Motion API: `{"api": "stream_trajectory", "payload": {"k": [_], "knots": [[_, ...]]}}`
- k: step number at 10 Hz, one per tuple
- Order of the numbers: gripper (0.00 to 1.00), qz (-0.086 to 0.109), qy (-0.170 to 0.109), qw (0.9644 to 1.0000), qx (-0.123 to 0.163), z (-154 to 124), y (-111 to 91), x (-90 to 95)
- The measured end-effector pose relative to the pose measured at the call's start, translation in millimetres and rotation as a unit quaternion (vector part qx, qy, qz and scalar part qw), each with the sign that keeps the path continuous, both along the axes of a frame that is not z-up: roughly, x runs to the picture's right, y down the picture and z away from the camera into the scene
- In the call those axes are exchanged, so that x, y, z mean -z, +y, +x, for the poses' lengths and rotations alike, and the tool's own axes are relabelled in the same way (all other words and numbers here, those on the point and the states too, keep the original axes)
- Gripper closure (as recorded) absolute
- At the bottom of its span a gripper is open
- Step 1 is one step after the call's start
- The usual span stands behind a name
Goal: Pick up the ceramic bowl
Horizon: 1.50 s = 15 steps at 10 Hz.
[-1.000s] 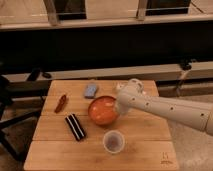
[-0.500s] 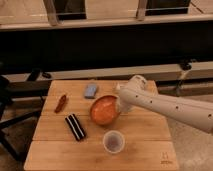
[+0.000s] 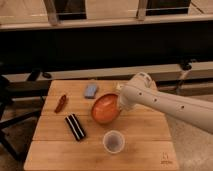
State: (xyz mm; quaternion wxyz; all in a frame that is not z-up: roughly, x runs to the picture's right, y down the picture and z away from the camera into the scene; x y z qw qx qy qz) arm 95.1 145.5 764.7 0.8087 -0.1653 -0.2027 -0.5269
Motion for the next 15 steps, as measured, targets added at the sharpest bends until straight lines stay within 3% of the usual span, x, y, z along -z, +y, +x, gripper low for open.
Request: {"api": "stream_trajectory", "payload": {"k": [15], "knots": [[0.98,0.017,-0.033,0.9991,-0.02,11,-6,20.4]]}}
